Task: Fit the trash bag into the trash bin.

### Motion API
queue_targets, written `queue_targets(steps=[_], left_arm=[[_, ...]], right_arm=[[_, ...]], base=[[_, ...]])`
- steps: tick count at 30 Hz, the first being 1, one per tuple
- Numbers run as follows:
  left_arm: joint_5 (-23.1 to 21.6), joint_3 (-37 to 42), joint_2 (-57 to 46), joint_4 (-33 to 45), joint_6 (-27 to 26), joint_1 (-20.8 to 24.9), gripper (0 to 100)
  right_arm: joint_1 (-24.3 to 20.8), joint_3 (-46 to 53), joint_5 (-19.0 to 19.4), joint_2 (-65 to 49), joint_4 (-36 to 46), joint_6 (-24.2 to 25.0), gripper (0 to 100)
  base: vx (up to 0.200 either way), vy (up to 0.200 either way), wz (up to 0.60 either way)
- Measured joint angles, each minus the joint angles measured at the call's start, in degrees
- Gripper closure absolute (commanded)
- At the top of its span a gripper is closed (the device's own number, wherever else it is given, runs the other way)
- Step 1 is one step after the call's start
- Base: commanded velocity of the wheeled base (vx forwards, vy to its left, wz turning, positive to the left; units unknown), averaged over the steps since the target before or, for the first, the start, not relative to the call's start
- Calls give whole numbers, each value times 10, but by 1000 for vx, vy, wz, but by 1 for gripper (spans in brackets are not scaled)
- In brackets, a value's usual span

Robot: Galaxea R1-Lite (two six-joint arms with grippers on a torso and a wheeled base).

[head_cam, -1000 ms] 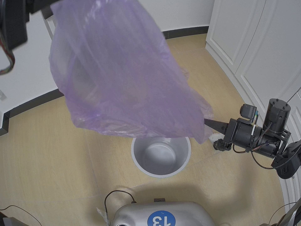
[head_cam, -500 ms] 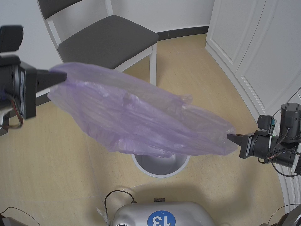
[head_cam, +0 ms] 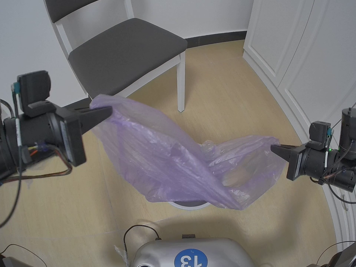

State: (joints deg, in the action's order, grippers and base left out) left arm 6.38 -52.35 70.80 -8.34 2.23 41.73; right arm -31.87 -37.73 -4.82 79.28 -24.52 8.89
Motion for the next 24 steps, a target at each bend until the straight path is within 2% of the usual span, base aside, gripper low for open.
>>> queue_targets(steps=[7,13,24], left_arm=[[-48,50,89,-89,43,-5,100],[-66,58,156,-167,56,-12,100],[-84,57,227,-217,59,-33,100]], right_arm=[[-10,-77,-11,84,6,-22,100],[-13,-127,-12,137,7,-34,100],[-28,-192,-11,220,16,-36,100]], base=[[0,0,0],[0,0,0],[0,0,0]])
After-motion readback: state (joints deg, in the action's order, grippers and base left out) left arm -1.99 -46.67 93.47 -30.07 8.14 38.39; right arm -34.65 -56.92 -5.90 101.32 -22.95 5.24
